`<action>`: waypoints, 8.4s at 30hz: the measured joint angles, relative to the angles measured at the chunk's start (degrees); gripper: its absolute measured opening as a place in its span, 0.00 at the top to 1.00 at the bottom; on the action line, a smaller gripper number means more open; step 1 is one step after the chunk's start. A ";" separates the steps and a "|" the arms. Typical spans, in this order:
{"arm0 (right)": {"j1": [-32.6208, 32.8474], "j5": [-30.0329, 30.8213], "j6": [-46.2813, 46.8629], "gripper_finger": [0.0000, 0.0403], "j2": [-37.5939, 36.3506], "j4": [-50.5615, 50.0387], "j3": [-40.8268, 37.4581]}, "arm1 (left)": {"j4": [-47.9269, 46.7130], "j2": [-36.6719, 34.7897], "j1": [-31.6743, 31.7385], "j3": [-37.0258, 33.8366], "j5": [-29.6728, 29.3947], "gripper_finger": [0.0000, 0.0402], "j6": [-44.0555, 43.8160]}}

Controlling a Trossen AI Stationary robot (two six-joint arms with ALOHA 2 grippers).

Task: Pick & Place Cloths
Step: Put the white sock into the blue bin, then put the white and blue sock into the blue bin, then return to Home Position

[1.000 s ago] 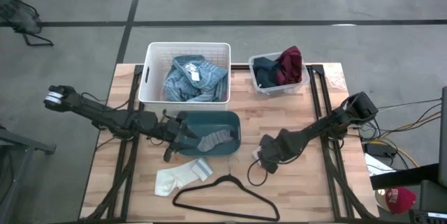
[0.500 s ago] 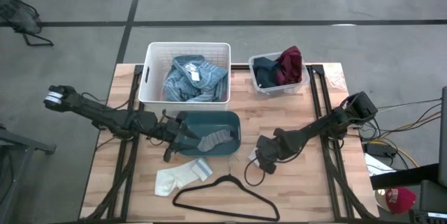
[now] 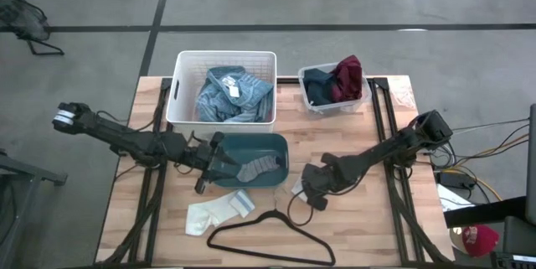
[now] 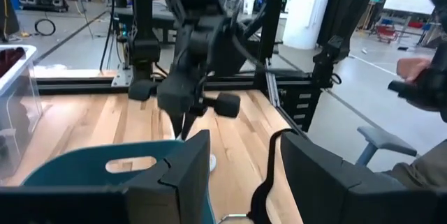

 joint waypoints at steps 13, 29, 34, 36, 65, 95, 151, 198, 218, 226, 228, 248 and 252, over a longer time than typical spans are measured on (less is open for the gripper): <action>1.75 -1.48 -3.31 0.97 -0.07 -8.35 13.43 | -0.80 0.01 0.00 -0.01 -0.02 0.55 -0.07; 3.65 2.06 -12.67 0.96 -0.09 -11.97 24.45 | -0.76 0.00 0.00 -0.02 -0.33 0.55 0.03; 3.67 3.91 -18.50 0.97 -0.09 -11.59 27.60 | -0.76 0.00 0.00 -0.03 -0.48 0.55 0.06; 3.66 6.36 -20.21 0.96 -0.09 -10.88 28.72 | -0.76 0.00 0.00 -0.04 -0.48 0.55 0.07; -3.33 28.59 -32.53 0.94 2.72 7.63 28.01 | -0.78 -0.02 0.00 -0.04 -0.46 0.55 0.07; -3.85 28.55 -35.21 0.46 2.71 28.20 13.45 | -9.48 -0.04 -8.00 -0.09 6.17 0.55 -9.24; -3.96 28.31 -32.70 0.29 2.71 34.48 10.48 | -21.70 36.04 -44.48 0.13 -33.88 0.73 -57.59; -3.98 28.47 -31.41 0.32 2.73 37.62 6.21 | -9.19 5.35 -31.03 5.27 -78.34 0.95 12.70; -4.13 28.58 -31.17 0.42 2.73 37.57 4.45 | -6.20 7.85 -11.26 4.68 -41.79 0.94 0.11; -4.15 28.58 -30.12 0.52 2.73 37.65 3.86 | -8.03 11.29 -9.85 4.66 -41.16 0.86 -3.14; -4.18 28.58 -30.60 0.55 2.73 37.67 3.98 | -8.15 12.20 -9.20 4.66 -40.24 0.80 -3.84; -2.65 25.95 -32.72 0.98 -3.19 36.13 3.57 | -11.53 7.60 -8.77 3.48 -33.64 0.71 -5.56; -1.03 25.56 -32.49 0.98 -7.60 36.99 0.19 | -11.09 2.63 -10.91 0.55 -32.60 0.96 -5.12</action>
